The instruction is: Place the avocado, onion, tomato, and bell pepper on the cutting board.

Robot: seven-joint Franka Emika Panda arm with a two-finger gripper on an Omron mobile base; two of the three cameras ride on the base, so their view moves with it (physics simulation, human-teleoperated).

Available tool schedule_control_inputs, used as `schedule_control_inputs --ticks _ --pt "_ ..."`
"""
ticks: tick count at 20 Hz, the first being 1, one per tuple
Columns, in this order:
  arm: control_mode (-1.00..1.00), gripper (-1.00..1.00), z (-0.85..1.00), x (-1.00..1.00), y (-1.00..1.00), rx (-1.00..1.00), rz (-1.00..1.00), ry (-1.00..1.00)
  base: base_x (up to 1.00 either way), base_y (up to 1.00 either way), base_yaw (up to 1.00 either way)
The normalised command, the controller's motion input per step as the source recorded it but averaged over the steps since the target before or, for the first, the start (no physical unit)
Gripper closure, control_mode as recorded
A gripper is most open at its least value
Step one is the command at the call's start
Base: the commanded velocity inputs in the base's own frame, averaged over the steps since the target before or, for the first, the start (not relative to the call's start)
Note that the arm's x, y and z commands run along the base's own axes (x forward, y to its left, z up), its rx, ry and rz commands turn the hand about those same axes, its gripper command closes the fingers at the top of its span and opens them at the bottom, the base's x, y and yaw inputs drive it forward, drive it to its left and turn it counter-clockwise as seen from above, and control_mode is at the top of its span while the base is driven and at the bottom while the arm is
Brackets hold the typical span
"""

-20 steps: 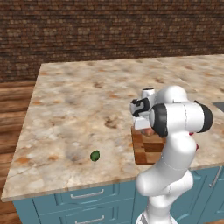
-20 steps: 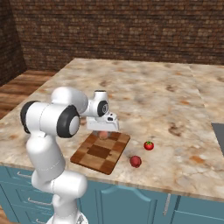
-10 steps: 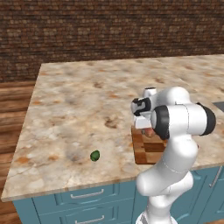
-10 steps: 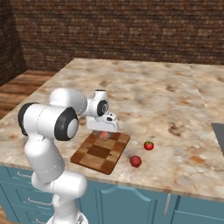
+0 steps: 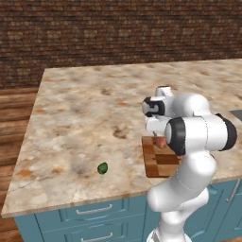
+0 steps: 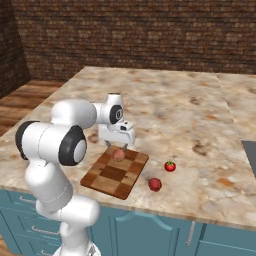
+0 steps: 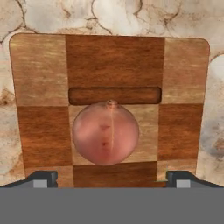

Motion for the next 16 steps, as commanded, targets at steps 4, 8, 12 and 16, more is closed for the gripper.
schedule_control_inputs --ticks 4,8,12,16 --pt "-1.00 -1.00 0.28 -0.13 0.21 -0.04 -0.06 0.00 0.00 0.00 0.00" --pt "-1.00 -1.00 0.02 -0.21 0.35 -0.01 -0.05 0.00 0.00 0.00 0.00" --pt "-1.00 -1.00 0.00 -0.13 0.35 -0.01 -0.04 0.00 0.00 0.00 0.00" --pt "-1.00 -1.00 0.00 -0.48 0.24 0.00 0.01 -0.08 0.00 0.00 0.00"
